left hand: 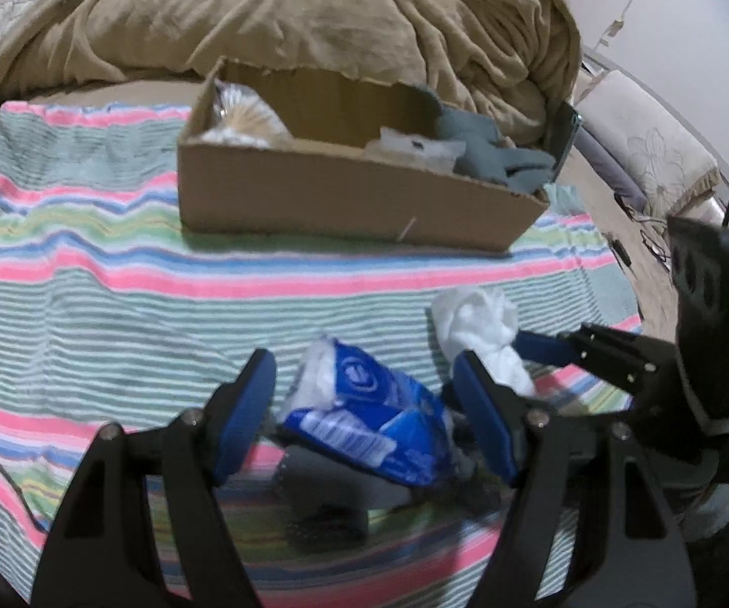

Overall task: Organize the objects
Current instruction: 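Grasp the white socks with the right tool while the left grasps the blue tissue pack, then carry socks and blue tissue pack over the box and release both inside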

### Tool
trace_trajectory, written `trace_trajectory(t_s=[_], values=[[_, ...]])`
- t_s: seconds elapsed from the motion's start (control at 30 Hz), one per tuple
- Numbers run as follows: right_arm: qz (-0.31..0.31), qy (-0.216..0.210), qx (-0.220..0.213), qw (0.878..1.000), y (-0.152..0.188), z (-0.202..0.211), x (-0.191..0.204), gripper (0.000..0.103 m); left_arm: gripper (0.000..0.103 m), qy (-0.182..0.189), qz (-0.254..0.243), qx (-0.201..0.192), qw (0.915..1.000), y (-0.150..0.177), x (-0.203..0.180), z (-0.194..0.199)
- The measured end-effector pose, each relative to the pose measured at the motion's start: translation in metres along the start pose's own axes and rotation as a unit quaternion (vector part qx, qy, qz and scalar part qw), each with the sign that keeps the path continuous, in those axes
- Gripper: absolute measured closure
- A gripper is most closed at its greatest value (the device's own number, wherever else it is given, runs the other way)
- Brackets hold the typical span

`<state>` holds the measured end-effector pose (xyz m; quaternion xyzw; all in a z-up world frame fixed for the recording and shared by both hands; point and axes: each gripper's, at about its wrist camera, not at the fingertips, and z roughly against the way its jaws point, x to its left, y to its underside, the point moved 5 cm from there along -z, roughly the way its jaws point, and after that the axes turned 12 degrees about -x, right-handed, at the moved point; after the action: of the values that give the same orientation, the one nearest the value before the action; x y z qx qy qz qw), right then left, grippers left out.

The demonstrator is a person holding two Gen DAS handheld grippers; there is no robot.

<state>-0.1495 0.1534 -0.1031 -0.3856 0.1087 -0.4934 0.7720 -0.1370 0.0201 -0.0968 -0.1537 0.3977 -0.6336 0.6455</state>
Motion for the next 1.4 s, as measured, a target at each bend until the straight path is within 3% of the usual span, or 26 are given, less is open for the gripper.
trace_trajectory(t_s=[0.23, 0.47, 0.53, 0.63, 0.9, 1.4], values=[[0.005, -0.005, 0.001, 1.0, 0.001, 0.002, 0.0, 0.062, 0.029, 0.011, 0.0, 0.016, 0.9998, 0.006, 0.003, 0.003], [-0.006, 0.001, -0.014, 1.0, -0.002, 0.015, -0.012, 0.067, 0.031, 0.025, -0.004, 0.028, 0.9993, 0.012, -0.004, -0.005], [-0.012, 0.003, -0.017, 1.0, -0.002, 0.019, -0.017, 0.067, 0.051, 0.025, -0.01, 0.021, 0.9994, 0.011, -0.006, -0.003], [-0.022, 0.005, -0.021, 1.0, -0.003, 0.025, -0.025, 0.067, 0.063, 0.032, -0.017, 0.012, 0.9993, 0.009, -0.011, -0.001], [-0.031, 0.005, -0.042, 0.999, -0.012, 0.039, -0.03, 0.067, 0.084, 0.05, -0.039, -0.003, 0.998, 0.003, -0.025, 0.006], [-0.022, 0.01, -0.08, 0.996, -0.038, 0.07, -0.028, 0.067, 0.086, 0.049, -0.054, -0.059, 0.9956, -0.034, -0.031, 0.039]])
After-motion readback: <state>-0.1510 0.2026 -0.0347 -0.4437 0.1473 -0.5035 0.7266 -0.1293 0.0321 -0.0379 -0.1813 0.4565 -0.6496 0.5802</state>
